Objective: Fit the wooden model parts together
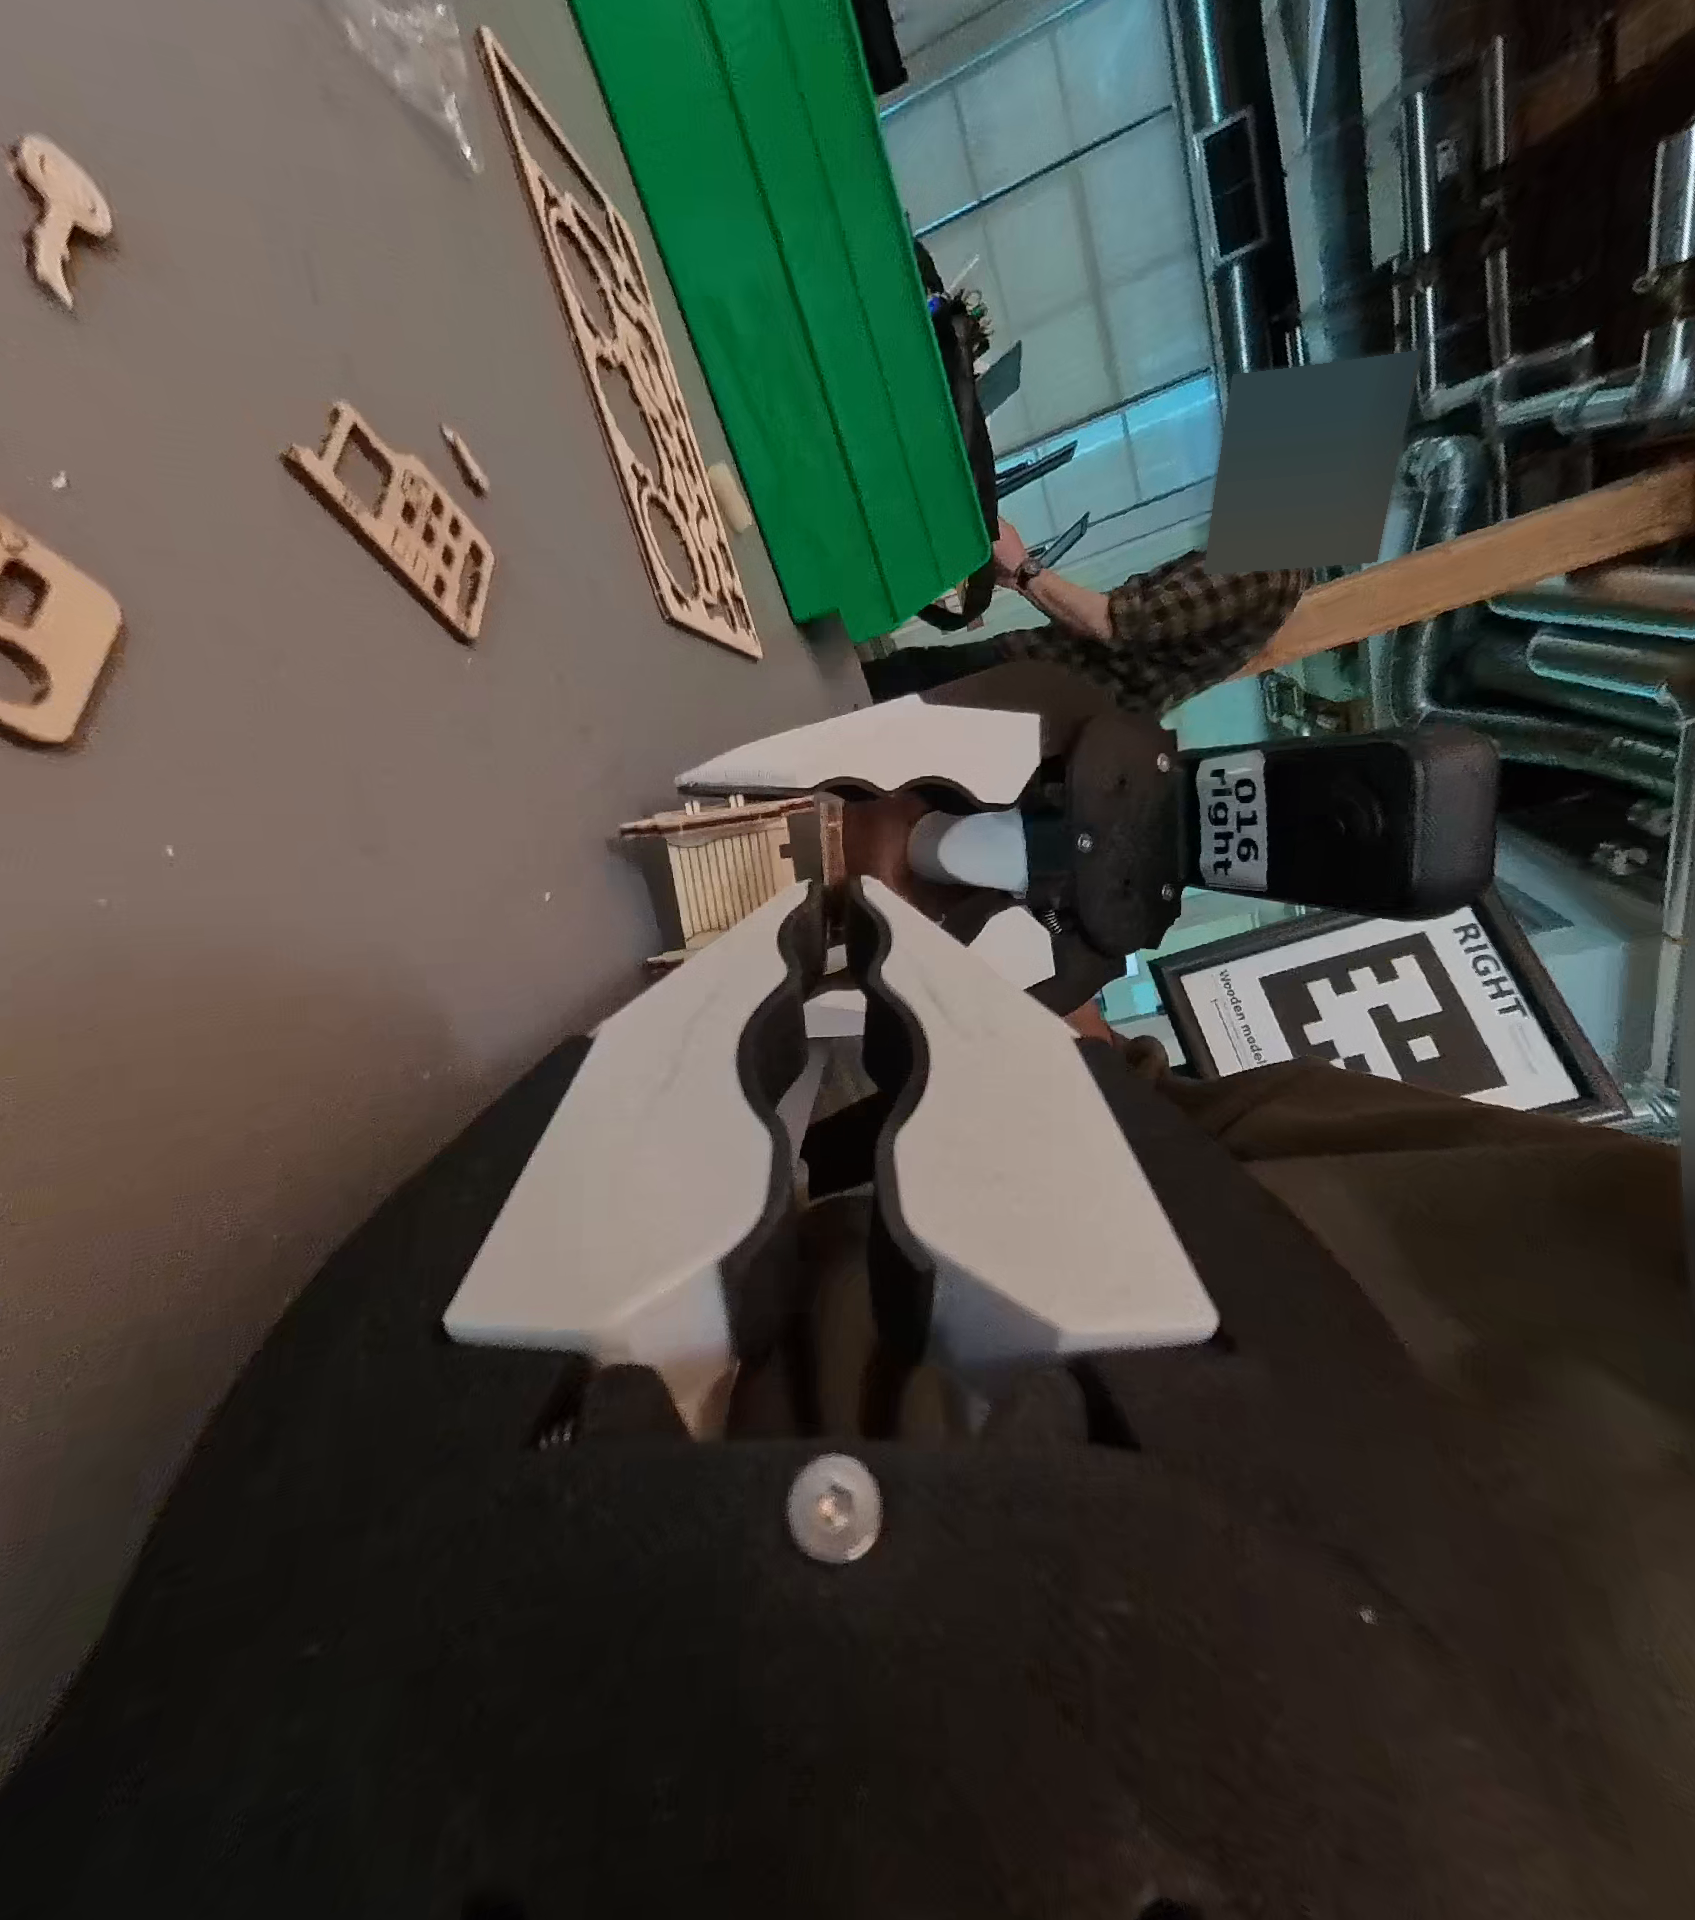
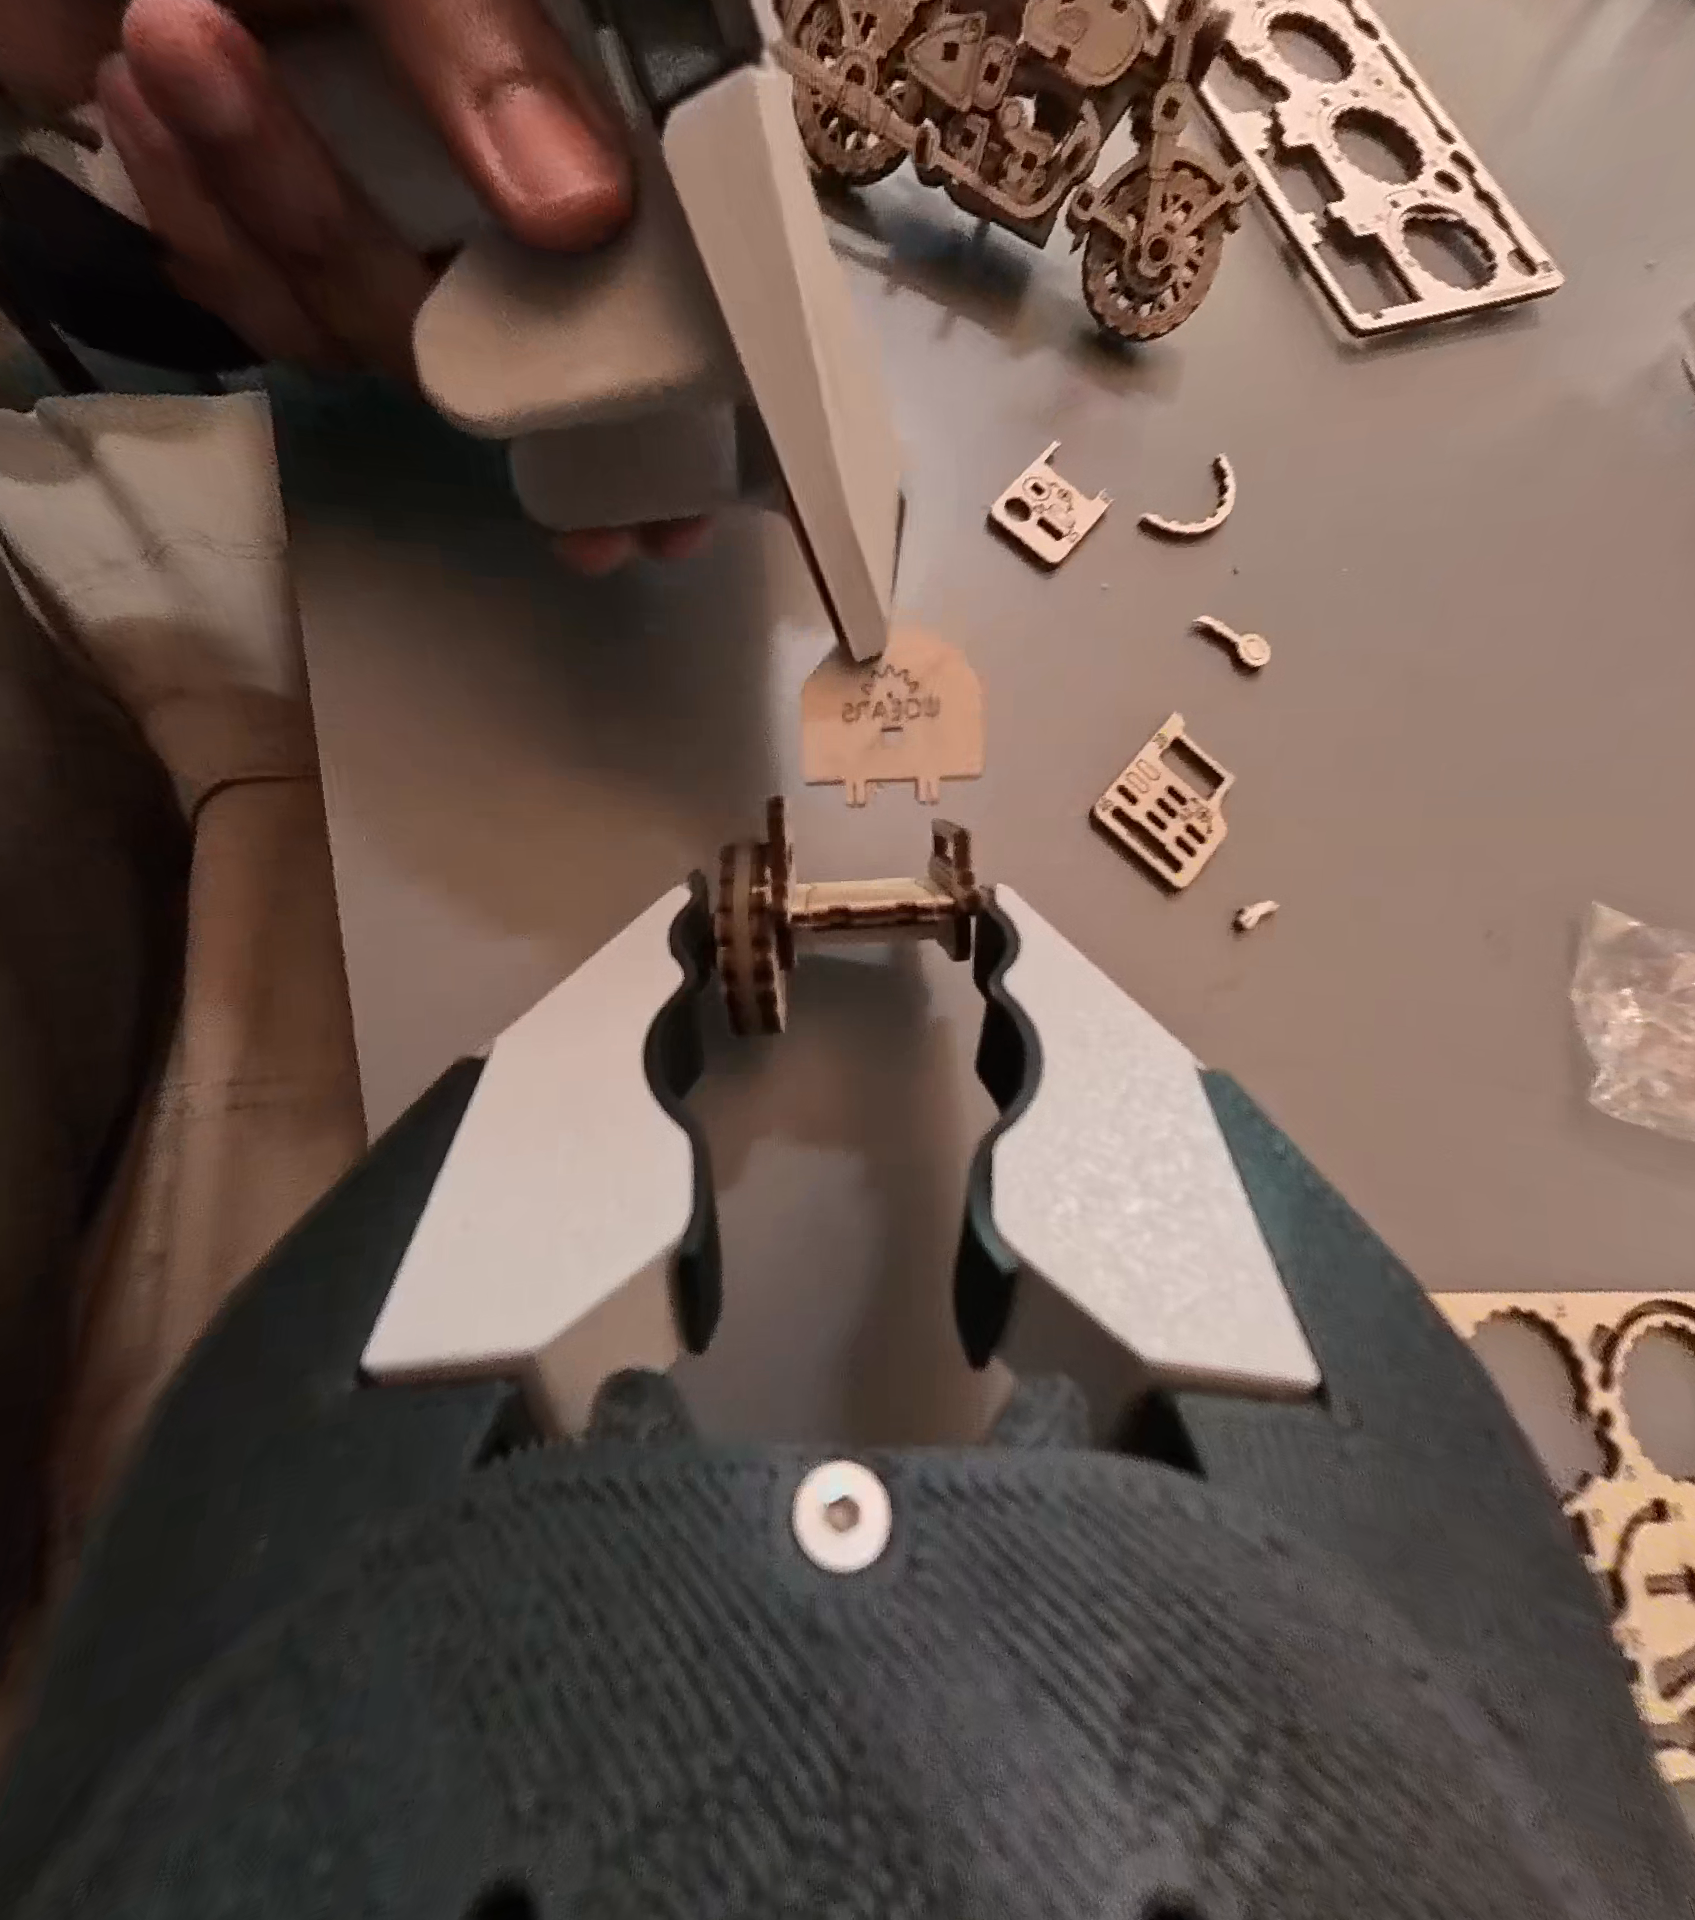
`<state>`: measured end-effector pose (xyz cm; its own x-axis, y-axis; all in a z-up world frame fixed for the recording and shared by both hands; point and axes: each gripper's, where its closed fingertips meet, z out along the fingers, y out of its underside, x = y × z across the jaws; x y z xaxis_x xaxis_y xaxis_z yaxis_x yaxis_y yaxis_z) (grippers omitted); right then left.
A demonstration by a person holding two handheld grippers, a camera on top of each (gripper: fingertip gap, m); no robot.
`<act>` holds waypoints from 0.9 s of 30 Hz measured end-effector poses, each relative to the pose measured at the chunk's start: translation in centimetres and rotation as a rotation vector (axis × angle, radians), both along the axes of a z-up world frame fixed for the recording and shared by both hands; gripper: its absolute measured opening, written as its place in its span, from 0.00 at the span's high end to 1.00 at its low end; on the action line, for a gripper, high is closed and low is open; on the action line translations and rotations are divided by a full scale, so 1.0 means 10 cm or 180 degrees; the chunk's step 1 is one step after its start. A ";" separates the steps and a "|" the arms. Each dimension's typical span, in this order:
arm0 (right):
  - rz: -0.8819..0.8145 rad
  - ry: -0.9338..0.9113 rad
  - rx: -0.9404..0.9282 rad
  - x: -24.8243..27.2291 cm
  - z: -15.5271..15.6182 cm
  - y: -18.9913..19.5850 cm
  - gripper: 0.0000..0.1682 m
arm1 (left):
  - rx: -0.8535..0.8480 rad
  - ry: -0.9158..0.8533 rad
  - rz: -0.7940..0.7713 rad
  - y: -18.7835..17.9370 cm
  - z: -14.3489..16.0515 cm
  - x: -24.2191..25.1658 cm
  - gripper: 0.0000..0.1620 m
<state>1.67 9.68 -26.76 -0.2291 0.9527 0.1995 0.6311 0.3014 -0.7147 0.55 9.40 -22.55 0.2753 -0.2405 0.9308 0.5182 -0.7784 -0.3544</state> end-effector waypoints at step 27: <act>-0.0121 0.0042 0.0280 -0.09 0.06 -0.06 0.70 | 0.0026 0.0312 -0.0096 -0.08 -0.08 0.03 1.00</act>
